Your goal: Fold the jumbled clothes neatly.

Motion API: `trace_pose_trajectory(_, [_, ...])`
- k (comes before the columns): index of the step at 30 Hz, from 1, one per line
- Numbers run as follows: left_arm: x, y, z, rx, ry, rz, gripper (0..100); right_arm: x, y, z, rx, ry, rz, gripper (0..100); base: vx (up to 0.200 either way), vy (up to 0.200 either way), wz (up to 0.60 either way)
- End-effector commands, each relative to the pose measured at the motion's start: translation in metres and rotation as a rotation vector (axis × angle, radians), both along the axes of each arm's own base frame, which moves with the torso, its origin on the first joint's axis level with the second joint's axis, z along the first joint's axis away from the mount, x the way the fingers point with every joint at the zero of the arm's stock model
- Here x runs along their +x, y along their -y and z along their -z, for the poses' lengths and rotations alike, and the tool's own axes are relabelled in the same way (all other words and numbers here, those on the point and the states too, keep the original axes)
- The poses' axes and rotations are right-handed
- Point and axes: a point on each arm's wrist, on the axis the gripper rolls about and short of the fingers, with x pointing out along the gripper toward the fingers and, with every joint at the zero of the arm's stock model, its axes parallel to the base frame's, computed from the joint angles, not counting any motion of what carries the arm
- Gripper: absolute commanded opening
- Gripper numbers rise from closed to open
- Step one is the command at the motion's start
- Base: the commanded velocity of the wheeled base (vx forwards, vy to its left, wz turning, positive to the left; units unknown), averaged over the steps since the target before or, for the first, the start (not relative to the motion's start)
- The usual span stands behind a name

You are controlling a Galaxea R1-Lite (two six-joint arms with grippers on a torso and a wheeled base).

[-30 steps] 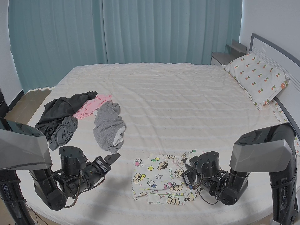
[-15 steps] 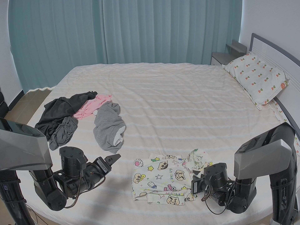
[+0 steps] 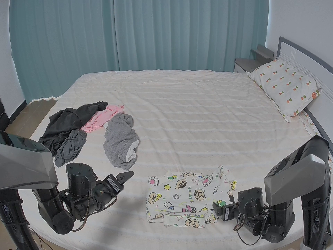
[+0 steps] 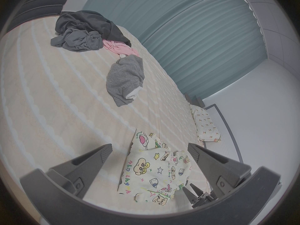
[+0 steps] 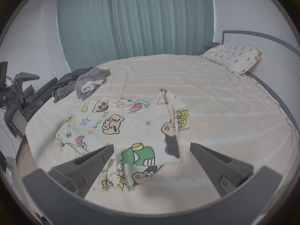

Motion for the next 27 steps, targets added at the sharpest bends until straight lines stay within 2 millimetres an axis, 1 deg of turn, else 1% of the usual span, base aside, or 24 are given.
trace_pose_trajectory(1, [0.000, 0.000, 0.000, 0.000, 0.000, -0.001, 100, 0.002, 0.005, -0.010, 0.020, 0.028, 0.018, 100, 0.000, 0.000, 0.00])
trace_pose_trajectory(5, [0.000, 0.000, 0.000, 0.000, 0.000, -0.001, 100, 0.009, 0.010, -0.012, 0.052, 0.032, 0.035, 100, 0.000, 0.000, 0.00])
trace_pose_trajectory(7, [0.000, 0.000, 0.000, 0.000, 0.000, -0.001, 100, 0.015, 0.015, -0.012, 0.139, 0.003, 0.025, 100, 0.000, 0.000, 0.00])
trace_pose_trajectory(9, [0.000, 0.000, 0.000, 0.000, 0.000, -0.001, 100, 0.015, 0.019, -0.013, 0.243, -0.050, -0.015, 100, 0.000, 0.000, 0.00])
trace_pose_trajectory(12, [0.000, 0.000, 0.000, -0.002, 0.000, 0.000, 100, 0.020, 0.035, -0.015, 0.337, -0.106, -0.067, 100, 0.000, 0.000, 0.00])
trace_pose_trajectory(13, [0.000, 0.000, 0.000, -0.002, 0.000, 0.000, 100, 0.020, 0.035, -0.015, 0.337, -0.106, -0.067, 100, 0.000, 0.000, 0.00])
trace_pose_trajectory(14, [0.000, 0.000, 0.000, -0.002, -0.002, 0.002, 100, 0.027, 0.045, -0.016, 0.391, -0.125, -0.104, 100, 0.000, 0.000, 0.00])
trace_pose_trajectory(15, [0.000, 0.000, 0.000, -0.002, -0.002, 0.002, 100, 0.027, 0.045, -0.016, 0.391, -0.125, -0.104, 100, 0.000, 0.000, 0.00])
trace_pose_trajectory(16, [0.000, 0.000, 0.000, -0.009, -0.006, 0.004, 100, 0.032, 0.052, -0.015, 0.437, -0.145, -0.145, 100, 0.000, 0.000, 0.00])
trace_pose_trajectory(21, [0.000, 0.000, 0.000, -0.043, -0.020, 0.019, 100, 0.048, 0.060, -0.004, 0.414, -0.142, -0.156, 100, 0.000, 0.000, 0.00])
trace_pose_trajectory(26, [0.000, 0.000, 0.000, -0.042, -0.020, 0.023, 100, 0.055, 0.058, -0.005, 0.432, -0.138, -0.223, 100, 0.000, 0.000, 0.00])
trace_pose_trajectory(27, [-0.001, 0.000, 0.000, -0.041, -0.023, 0.021, 100, 0.062, 0.056, -0.004, 0.420, -0.131, -0.234, 100, 0.000, 0.000, 0.00])
